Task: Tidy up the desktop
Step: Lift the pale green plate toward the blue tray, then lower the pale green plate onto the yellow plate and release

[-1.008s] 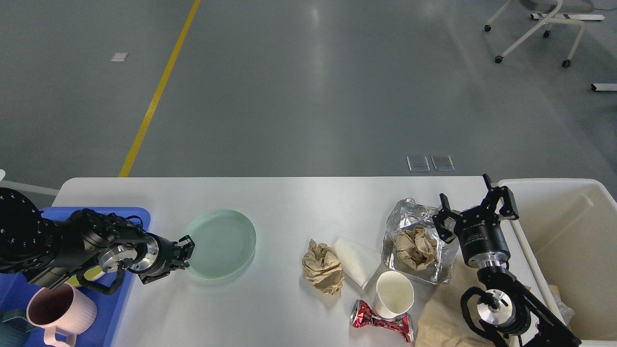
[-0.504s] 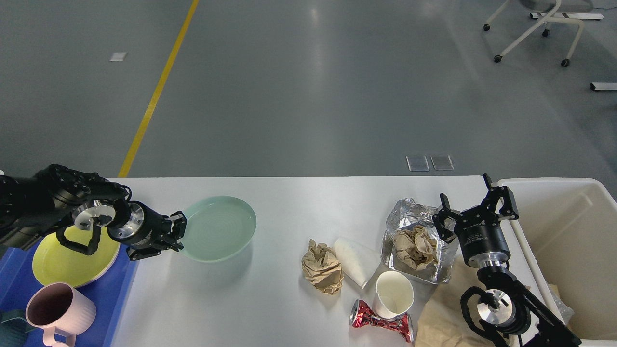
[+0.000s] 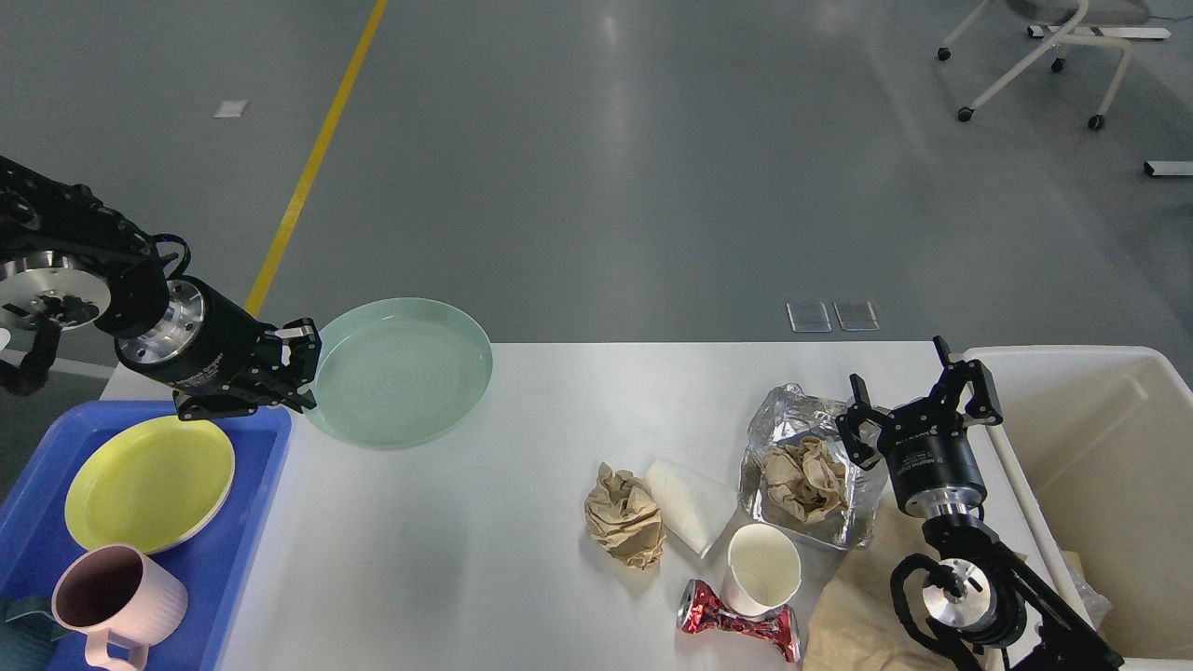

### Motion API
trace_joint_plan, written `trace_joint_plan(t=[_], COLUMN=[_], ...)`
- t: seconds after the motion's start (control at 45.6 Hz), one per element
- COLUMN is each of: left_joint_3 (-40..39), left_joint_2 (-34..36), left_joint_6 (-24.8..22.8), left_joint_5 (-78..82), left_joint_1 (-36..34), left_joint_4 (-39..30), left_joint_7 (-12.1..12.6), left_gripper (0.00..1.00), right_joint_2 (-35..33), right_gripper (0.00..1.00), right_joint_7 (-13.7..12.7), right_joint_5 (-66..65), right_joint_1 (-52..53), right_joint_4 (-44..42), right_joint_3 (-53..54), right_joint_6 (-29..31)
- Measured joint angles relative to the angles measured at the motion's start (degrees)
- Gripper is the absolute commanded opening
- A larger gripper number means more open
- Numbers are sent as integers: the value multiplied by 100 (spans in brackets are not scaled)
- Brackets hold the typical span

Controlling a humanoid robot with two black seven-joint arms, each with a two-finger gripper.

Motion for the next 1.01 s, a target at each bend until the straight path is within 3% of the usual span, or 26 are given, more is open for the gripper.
trace_joint_plan(t=[0.11,0.219,0.482,0.811,1.008], left_joint_3=[226,347,730,585,-394], left_joint_2=[-8,1,366,1832,2345], left_joint_6=[-123,-208,-265,-286,-292], left_joint_5=[-3,-15,-3,125,201], left_joint_1=[-453,-568,-349,1547,3019], left_joint_4=[-424,-487,21,2181,3498], left_joint_7=[-214,-277,-278,-78,349], left_gripper=[0,0,0,0,0], right_joint_2=[0,0,-9,-10,-9], right_gripper=[100,100,100,100,100], right_joint_7=[0,0,0,0,0], right_joint_5=[0,0,0,-1,0], right_joint_1=[0,0,0,-10,-9], right_joint_4=[0,0,0,2,8], right_joint_3=[0,0,0,0,0], right_joint_6=[0,0,0,0,0])
